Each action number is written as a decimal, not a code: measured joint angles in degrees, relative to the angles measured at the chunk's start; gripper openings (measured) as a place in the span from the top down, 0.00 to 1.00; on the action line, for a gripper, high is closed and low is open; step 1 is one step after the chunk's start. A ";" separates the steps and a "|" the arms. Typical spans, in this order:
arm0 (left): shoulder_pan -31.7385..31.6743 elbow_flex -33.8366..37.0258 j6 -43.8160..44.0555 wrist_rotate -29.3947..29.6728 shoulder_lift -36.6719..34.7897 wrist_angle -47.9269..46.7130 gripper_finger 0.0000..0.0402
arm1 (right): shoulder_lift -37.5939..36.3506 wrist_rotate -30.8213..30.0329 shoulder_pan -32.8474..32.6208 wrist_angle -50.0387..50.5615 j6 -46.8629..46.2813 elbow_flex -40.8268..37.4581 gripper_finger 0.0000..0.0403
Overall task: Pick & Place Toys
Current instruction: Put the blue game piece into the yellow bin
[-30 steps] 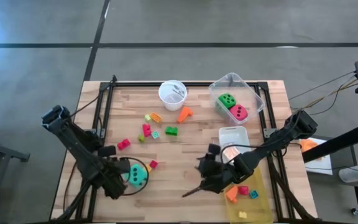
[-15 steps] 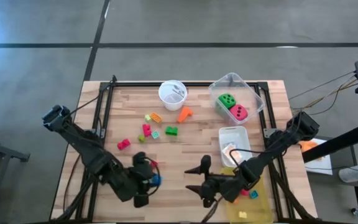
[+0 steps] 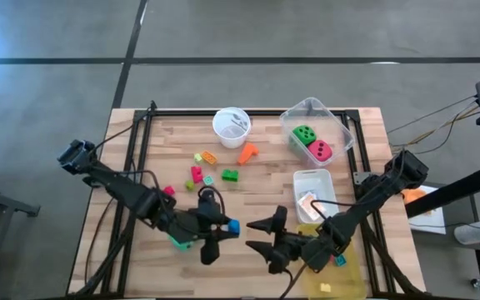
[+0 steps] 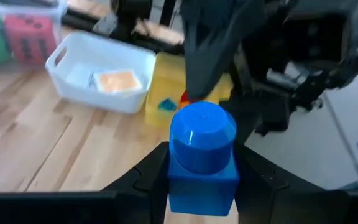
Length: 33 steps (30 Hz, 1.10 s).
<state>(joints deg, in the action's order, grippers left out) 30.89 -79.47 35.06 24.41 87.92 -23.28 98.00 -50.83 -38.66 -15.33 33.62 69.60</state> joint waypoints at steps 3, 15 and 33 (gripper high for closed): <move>-0.46 -0.02 -2.09 -0.21 0.02 2.75 0.67 | 0.00 -0.10 0.23 -0.12 1.36 0.49 0.30; -1.39 0.14 -4.08 1.93 0.04 12.05 0.67 | 0.02 -10.16 0.53 -3.86 -1.32 3.48 0.30; -1.85 0.29 6.78 16.42 0.03 19.03 0.67 | 0.02 -18.92 0.05 -15.54 11.48 6.20 0.30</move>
<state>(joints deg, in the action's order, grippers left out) 29.04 -79.18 41.84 40.84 87.95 -4.25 98.02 -69.75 -38.61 -30.88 45.10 75.80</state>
